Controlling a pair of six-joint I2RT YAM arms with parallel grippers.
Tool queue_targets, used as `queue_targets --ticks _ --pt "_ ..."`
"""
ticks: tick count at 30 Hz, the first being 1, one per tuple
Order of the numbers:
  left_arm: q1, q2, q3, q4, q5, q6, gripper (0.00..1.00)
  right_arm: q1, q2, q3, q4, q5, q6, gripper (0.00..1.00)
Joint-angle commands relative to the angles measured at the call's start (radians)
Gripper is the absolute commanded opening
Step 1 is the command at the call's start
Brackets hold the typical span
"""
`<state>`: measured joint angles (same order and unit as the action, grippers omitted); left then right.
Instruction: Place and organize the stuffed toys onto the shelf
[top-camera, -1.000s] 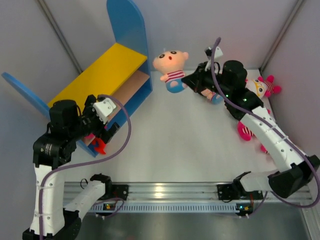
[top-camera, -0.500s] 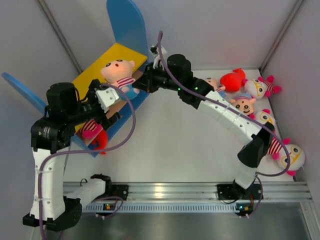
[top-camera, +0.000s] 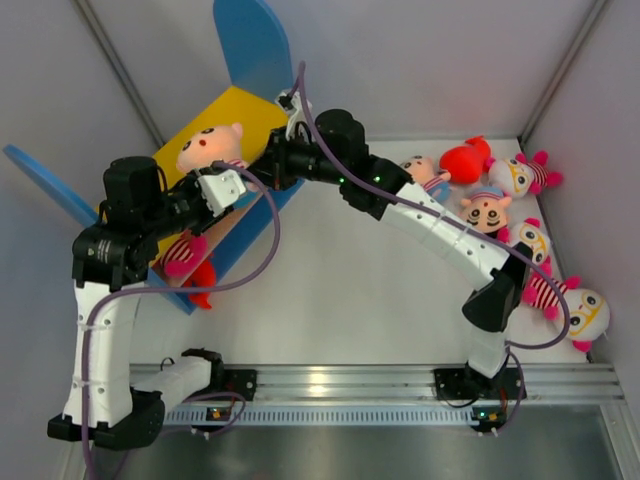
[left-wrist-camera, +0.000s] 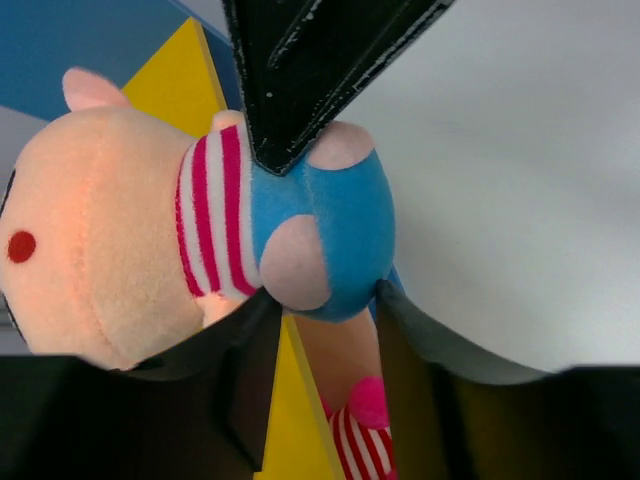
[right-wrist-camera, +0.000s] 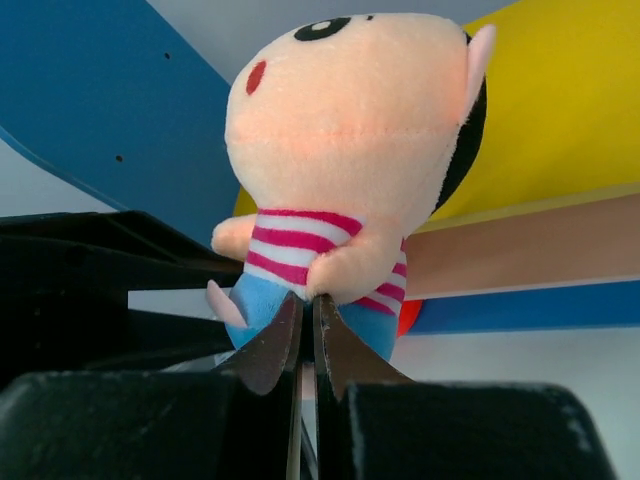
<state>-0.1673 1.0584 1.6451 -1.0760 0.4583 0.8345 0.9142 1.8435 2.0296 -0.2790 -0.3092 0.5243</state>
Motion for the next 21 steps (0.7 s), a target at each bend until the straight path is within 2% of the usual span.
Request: queue_targets --ticks 1,2,4,9,10,12,13,15,17,21 --pt "-0.005 -0.003 -0.014 0.067 -0.004 0.029 0.36 0.028 0.007 0.035 0.069 -0.062 0.029 0.0" --pt "-0.005 -0.003 -0.019 0.068 -0.006 0.029 0.21 0.029 0.008 0.031 0.073 -0.064 0.034 0.0" --pt "-0.005 -0.005 -0.024 0.068 -0.017 0.025 0.02 0.029 0.011 0.02 0.086 -0.074 0.036 0.0" --pt "-0.005 -0.018 -0.033 0.117 -0.085 -0.061 0.0 0.029 0.011 -0.014 0.144 -0.071 0.013 0.0" --pt "-0.005 -0.023 -0.034 0.134 -0.157 -0.107 0.0 0.028 0.01 -0.026 0.158 -0.064 0.003 0.02" --pt "-0.005 -0.029 -0.034 0.188 -0.242 -0.138 0.0 0.02 0.016 -0.034 0.196 -0.05 -0.009 0.16" --pt "-0.005 -0.031 -0.034 0.197 -0.332 -0.147 0.0 0.008 0.022 -0.042 0.213 -0.05 -0.01 0.41" --pt "-0.005 -0.037 -0.045 0.218 -0.415 -0.162 0.0 -0.008 0.034 -0.045 0.244 -0.036 -0.001 0.61" --pt "-0.003 -0.046 -0.071 0.217 -0.508 -0.184 0.0 -0.034 0.042 -0.046 0.242 -0.03 0.014 0.67" --pt "-0.003 -0.087 -0.165 0.243 -0.584 -0.212 0.0 -0.073 -0.021 -0.129 0.254 -0.001 0.011 0.69"
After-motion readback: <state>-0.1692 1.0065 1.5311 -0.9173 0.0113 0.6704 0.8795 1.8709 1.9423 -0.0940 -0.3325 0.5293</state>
